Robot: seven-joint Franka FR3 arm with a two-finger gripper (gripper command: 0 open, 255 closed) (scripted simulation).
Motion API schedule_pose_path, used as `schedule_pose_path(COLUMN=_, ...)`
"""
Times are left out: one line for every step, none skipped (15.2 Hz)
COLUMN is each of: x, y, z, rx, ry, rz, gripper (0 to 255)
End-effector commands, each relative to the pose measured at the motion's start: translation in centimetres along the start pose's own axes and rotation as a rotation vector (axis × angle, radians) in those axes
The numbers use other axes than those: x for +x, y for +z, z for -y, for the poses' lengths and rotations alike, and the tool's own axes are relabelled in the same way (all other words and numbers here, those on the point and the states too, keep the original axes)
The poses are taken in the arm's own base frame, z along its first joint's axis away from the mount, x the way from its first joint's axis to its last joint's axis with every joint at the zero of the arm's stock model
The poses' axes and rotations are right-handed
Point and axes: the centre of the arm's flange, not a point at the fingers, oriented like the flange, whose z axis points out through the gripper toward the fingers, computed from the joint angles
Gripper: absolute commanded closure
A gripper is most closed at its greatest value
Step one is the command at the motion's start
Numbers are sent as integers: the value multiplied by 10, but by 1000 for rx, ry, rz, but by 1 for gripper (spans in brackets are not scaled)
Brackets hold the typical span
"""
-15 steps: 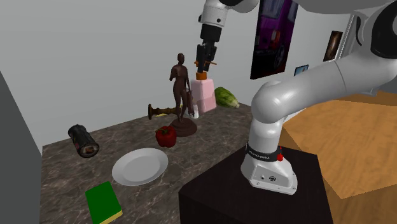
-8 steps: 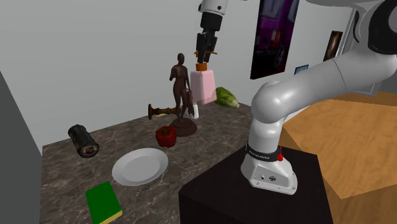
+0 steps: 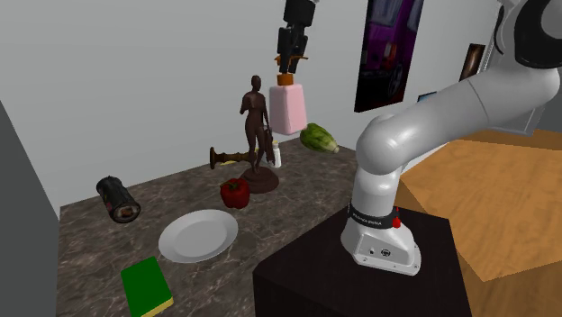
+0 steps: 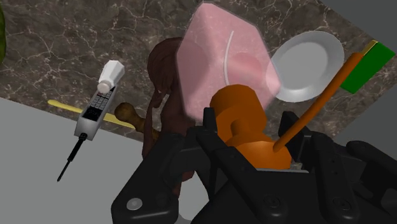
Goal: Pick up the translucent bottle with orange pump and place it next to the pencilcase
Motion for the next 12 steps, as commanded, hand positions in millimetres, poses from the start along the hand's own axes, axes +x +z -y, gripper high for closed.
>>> schedule_pose_path(x=2, y=-11, z=1, rx=0, ry=0, rz=0, gripper=255)
schedule_pose_path(x=3, y=-16, z=1, rx=0, ry=0, rz=0, gripper=255)
schedule_pose_path(x=4, y=-21, z=2, rx=0, ry=0, rz=0, gripper=255)
schedule_pose_path(x=5, y=-27, z=2, rx=0, ry=0, rz=0, gripper=255)
schedule_pose_path(x=6, y=-32, z=2, rx=0, ry=0, rz=0, gripper=255)
schedule_pose_path(x=7, y=-37, z=3, rx=0, ry=0, rz=0, gripper=255)
schedule_pose_path(x=7, y=-39, z=3, rx=0, ry=0, rz=0, gripper=255)
schedule_pose_path(x=20, y=-36, z=4, rx=0, ry=0, rz=0, gripper=255)
schedule_pose_path(x=33, y=-34, z=6, rx=0, ry=0, rz=0, gripper=255)
schedule_pose_path(x=46, y=-31, z=7, rx=0, ry=0, rz=0, gripper=255)
schedule_pose_path(x=58, y=-29, z=9, rx=0, ry=0, rz=0, gripper=255)
schedule_pose_path(x=71, y=-26, z=10, rx=0, ry=0, rz=0, gripper=255)
